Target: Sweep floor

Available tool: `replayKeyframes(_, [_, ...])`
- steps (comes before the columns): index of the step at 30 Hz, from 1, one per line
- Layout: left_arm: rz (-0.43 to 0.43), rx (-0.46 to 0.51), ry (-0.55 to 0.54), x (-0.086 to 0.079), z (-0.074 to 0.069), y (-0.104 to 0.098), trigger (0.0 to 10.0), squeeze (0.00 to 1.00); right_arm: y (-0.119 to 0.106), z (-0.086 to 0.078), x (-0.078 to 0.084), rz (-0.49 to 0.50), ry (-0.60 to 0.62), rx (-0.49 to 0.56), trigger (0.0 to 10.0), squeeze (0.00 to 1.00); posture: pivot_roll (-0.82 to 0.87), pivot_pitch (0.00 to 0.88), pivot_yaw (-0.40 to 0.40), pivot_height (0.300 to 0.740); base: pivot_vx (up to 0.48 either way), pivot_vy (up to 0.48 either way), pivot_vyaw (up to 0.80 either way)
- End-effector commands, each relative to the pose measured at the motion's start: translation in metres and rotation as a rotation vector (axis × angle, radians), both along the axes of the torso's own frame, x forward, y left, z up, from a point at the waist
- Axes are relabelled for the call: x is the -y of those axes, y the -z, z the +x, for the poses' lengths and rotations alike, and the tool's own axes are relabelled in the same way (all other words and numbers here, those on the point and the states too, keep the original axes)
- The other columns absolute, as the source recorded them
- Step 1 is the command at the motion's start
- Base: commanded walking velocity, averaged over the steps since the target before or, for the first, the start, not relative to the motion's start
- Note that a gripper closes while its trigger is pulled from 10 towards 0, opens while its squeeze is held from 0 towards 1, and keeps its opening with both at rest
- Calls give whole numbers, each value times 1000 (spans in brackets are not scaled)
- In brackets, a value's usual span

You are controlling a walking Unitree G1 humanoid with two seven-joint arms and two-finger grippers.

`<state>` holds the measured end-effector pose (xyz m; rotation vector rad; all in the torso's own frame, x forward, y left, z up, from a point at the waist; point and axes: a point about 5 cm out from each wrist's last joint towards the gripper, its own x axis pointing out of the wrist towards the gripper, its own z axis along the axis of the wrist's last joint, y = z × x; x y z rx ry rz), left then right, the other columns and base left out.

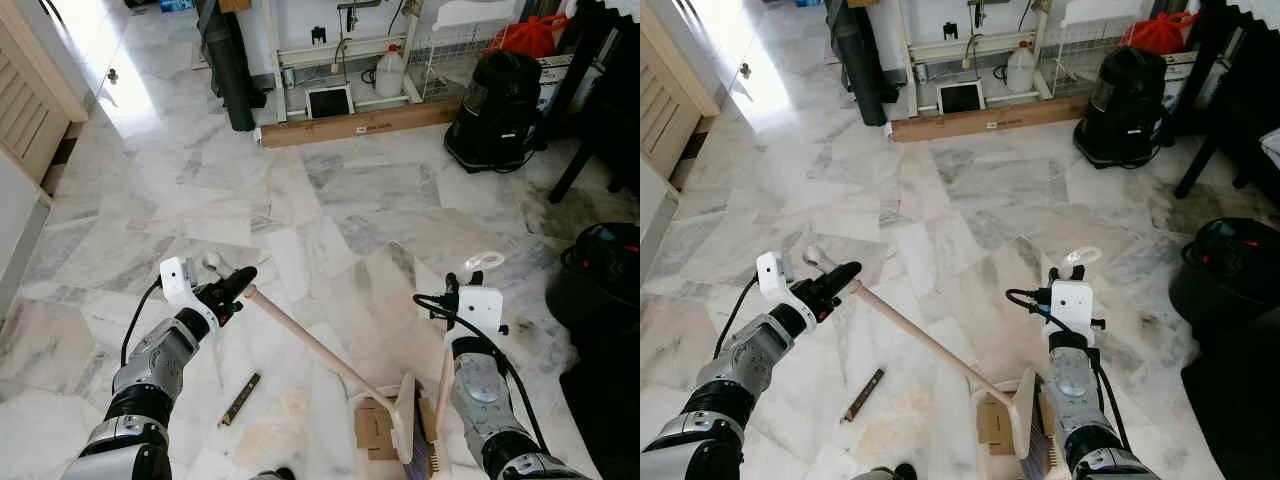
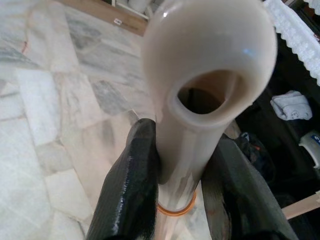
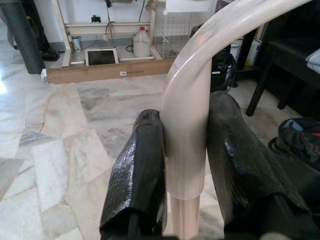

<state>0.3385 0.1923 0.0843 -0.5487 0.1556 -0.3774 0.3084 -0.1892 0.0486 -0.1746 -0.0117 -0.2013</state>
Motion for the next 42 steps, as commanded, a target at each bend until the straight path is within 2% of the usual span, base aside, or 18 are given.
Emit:
replayKeyframes(1, [22,35,-56,-8,1,-6,10000,0,4,-1,-3,18,-2,-23,10000,0,93,68,93,740,0,0,0])
replayKeyframes(5, [65,106,-159,-17,5,-21,10000,0,2,0,-1,22,-1,-20,10000,0,92,61,93,740,0,0,0])
replayKeyframes(6, [87,149,-194,-19,5,-29,10000,0,2,1,0,23,0,-19,10000,0,91,57,91,740,0,0,0])
replayKeyframes(11, [103,213,-222,-19,4,-41,10000,0,0,2,1,32,0,-10,10000,0,89,52,87,740,0,0,0])
replayKeyframes(15, [147,258,-276,-17,4,-49,10000,0,-2,4,1,37,-4,-6,10000,0,91,46,77,740,0,0,0])
replayKeyframes(16, [209,257,-283,-15,3,-47,10000,0,-2,4,1,38,-7,-9,10000,0,92,44,75,740,0,0,0])
replayKeyframes(17, [209,257,-283,-15,3,-47,10000,0,-2,4,1,38,-7,-9,10000,0,92,44,75,740,0,0,0])
replayKeyframes(19, [288,221,-302,-13,0,-34,10000,0,-1,5,1,2,-5,-25,10000,0,85,41,72,740,0,0,0])
replayKeyframes(21, [294,195,-328,-14,-2,-27,10000,0,-2,5,2,-38,5,-31,10000,0,80,41,71,740,0,0,0])
replayKeyframes(25, [311,165,-346,-13,-7,-17,10000,0,-3,5,8,-53,13,-26,10000,0,72,43,68,740,0,0,0])
replayKeyframes(32, [330,161,-333,-6,-9,-11,10000,0,-3,3,11,-55,6,-23,10000,0,68,47,67,740,0,0,0])
replayKeyframes(35, [374,171,-309,-1,-10,-9,10000,0,-2,3,9,-52,3,-24,10000,0,66,48,69,740,0,0,0])
replayKeyframes(42, [372,166,-304,3,-11,-6,10000,0,-3,3,6,-34,-8,-18,10000,0,65,49,67,740,0,0,0])
